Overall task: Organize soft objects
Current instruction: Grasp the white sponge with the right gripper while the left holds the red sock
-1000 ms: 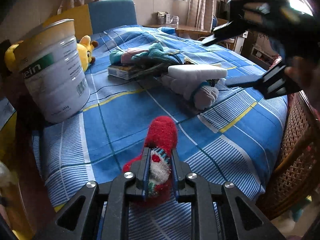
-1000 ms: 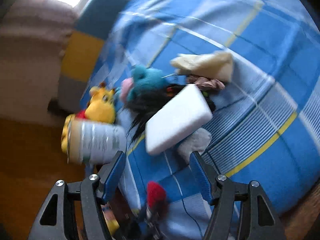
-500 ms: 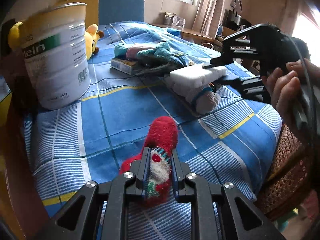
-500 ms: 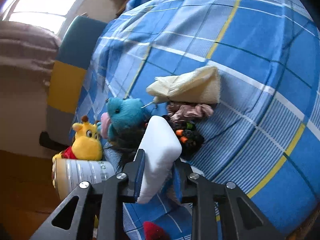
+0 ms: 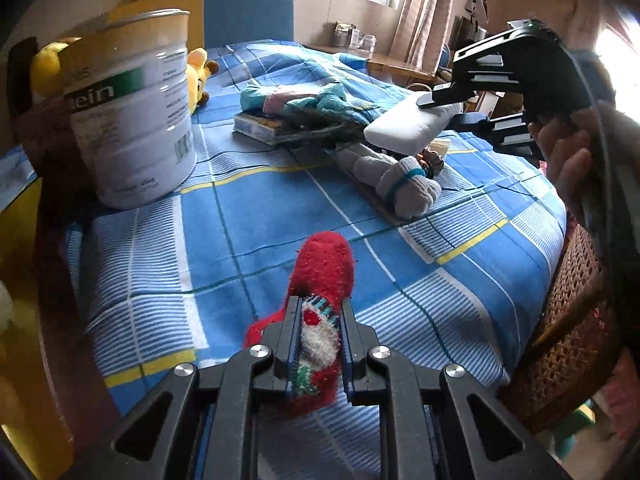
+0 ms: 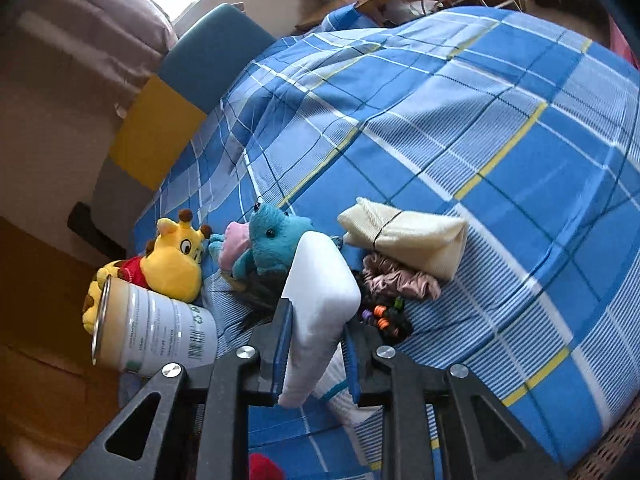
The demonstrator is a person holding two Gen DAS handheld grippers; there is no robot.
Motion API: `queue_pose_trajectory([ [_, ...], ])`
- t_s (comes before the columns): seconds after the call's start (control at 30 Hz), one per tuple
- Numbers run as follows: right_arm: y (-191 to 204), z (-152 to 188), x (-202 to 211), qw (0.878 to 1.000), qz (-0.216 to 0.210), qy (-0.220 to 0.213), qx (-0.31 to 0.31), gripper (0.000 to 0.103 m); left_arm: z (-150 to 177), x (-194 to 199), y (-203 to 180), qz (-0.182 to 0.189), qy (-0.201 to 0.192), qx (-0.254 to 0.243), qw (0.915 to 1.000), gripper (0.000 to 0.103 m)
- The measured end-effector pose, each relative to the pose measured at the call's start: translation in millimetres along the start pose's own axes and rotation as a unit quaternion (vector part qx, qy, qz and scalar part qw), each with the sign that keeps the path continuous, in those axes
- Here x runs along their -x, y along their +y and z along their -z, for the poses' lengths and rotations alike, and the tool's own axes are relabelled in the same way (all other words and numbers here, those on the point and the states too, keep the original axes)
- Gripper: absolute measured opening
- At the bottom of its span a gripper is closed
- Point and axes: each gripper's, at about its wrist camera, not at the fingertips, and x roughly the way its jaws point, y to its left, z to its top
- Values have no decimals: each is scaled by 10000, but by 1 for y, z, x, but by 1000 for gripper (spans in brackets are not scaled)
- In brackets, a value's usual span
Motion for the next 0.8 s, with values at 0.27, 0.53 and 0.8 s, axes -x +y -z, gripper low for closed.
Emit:
queue_pose_trajectory([
  [0.27, 1, -5, -5, 9994, 232, 36, 249, 23, 6, 13, 8, -29, 3, 93, 10000, 16],
  [0.53, 27, -12, -13, 9967, 402, 56, 697, 23, 6, 38, 14, 8, -255, 125, 9996, 16],
  [0.8, 75, -32, -31, 9885, 706, 22, 1336, 22, 4, 60, 19, -90, -553, 132, 9983, 16],
])
